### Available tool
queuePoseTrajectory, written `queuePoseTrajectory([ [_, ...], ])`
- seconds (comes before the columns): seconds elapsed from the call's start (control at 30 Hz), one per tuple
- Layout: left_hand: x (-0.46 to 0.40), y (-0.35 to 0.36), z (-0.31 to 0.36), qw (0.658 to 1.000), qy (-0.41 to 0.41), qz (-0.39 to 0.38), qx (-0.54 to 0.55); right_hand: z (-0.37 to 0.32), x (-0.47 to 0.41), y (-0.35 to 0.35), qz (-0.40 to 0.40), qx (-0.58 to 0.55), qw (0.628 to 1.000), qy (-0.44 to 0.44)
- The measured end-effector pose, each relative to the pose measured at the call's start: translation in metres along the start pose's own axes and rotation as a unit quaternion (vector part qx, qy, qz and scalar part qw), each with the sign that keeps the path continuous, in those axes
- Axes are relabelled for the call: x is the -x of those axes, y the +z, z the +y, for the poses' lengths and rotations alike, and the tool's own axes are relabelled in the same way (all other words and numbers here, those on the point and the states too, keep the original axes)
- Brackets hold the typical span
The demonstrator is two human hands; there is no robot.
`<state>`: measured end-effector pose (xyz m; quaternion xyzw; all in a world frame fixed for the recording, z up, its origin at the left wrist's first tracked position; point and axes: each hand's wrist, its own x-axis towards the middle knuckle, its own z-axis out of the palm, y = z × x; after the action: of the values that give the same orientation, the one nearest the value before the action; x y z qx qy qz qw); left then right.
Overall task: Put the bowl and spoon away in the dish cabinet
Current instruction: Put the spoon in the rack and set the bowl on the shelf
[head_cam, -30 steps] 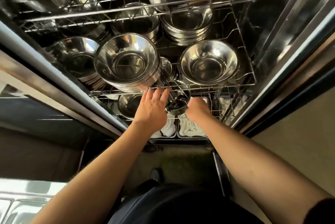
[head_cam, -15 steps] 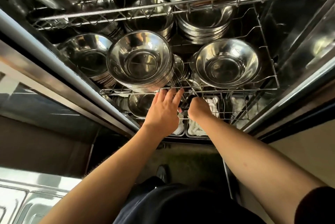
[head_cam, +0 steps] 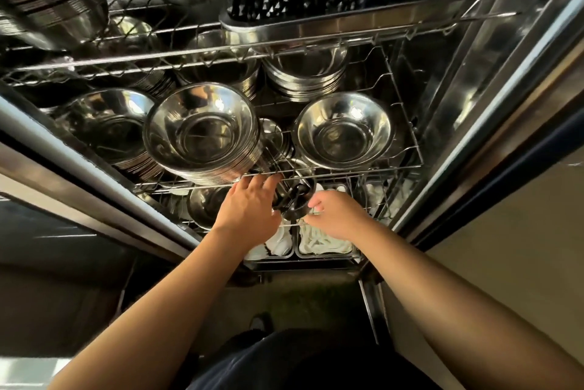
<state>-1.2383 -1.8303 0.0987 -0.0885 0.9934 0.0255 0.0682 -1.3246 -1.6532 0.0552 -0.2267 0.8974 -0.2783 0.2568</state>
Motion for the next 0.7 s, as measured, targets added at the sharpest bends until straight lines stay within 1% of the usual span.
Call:
queuePoseTrajectory([
  [0.1, -0.004, -0.01, 0.007, 1.0, -0.016, -0.005, 0.002, 0.001, 0.019, -0.026, 0.024, -0.01, 0.999, -0.024],
  [0.17, -0.008, -0.018, 0.013, 1.0, -0.016, 0.0, 0.011, 0.0, 0.028, -0.043, 0.056, -0.008, 0.998, -0.038],
  [0.33, -0.027, -0.038, 0.034, 0.998, 0.019, 0.032, 0.048, 0.002, 0.037, -0.08, 0.165, -0.005, 0.984, -0.064],
  [0.5, -0.046, -0.045, 0.051, 0.993, 0.046, 0.089, 0.066, 0.006, 0.029, -0.106, 0.272, 0.017, 0.96, -0.066],
  [0.57, -0.054, -0.044, 0.055, 0.991, 0.055, 0.105, 0.068, 0.007, 0.023, -0.113, 0.276, 0.049, 0.959, -0.038],
  [0.63, -0.061, -0.042, 0.057, 0.991, 0.059, 0.106, 0.063, 0.007, 0.018, -0.117, 0.248, 0.084, 0.965, 0.001],
  [0.7, -0.067, -0.038, 0.058, 0.993, 0.056, 0.088, 0.052, 0.007, 0.014, -0.117, 0.211, 0.104, 0.972, 0.029],
])
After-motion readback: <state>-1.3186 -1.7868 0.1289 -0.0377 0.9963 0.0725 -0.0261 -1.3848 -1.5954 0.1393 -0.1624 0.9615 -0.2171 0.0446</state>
